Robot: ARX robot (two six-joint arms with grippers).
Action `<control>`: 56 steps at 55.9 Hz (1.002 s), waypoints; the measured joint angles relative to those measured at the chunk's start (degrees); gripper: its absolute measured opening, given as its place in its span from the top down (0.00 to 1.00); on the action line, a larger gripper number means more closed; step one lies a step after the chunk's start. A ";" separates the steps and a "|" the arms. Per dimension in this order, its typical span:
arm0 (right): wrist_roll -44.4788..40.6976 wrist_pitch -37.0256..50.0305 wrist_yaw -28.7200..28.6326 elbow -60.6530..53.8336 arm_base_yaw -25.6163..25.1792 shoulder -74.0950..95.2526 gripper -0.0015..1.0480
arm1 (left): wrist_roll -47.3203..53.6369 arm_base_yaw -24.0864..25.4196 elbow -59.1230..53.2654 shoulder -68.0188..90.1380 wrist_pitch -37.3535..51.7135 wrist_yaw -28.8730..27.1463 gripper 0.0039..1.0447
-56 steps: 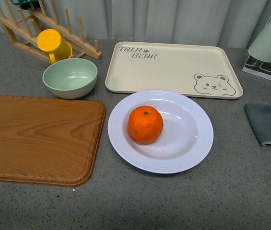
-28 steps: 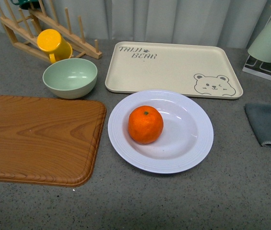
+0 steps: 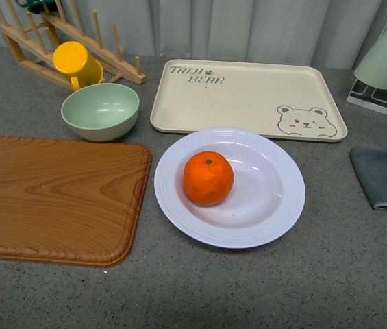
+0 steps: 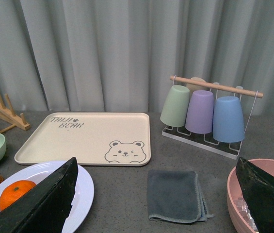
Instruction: Place orange and plate with both arms
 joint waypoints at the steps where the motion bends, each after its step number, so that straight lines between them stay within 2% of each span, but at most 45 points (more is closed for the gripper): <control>1: 0.00 0.00 -0.02 0.00 0.00 0.00 0.09 | 0.00 0.00 0.00 0.00 0.00 0.02 0.87; 6: -0.17 -0.15 0.44 0.02 0.09 0.13 0.09 | 0.00 0.00 0.00 -0.02 -0.04 0.02 0.71; 9: -4.02 -3.48 6.88 1.70 1.62 4.31 0.09 | 0.00 0.00 0.00 -0.04 -0.07 0.00 0.59; 13: -6.60 1.88 7.98 1.84 1.66 12.02 0.09 | 0.00 0.00 0.00 -0.07 -0.09 0.00 0.47; 20: -6.67 16.41 4.37 3.52 0.09 28.39 0.09 | 0.00 0.00 0.00 -0.07 -0.09 0.02 0.26; 26: -0.04 26.60 -5.09 9.81 -4.35 50.66 0.09 | 0.09 0.00 0.00 -0.07 -0.09 0.00 0.04; 35: 10.80 29.68 -17.31 16.59 -8.87 74.03 0.09 | 0.13 0.00 0.00 -0.07 -0.09 0.00 0.06; 42: 21.38 31.43 -29.57 22.82 -10.80 91.62 0.09 | 0.15 0.00 0.00 -0.07 -0.09 0.00 0.06; 52: 33.66 32.41 -43.45 29.44 -9.60 107.03 0.09 | 0.13 0.00 0.00 -0.07 -0.09 0.00 0.06; 56: 37.99 33.07 -46.90 32.02 -8.50 111.45 0.09 | 0.13 0.00 0.00 -0.07 -0.09 0.00 0.06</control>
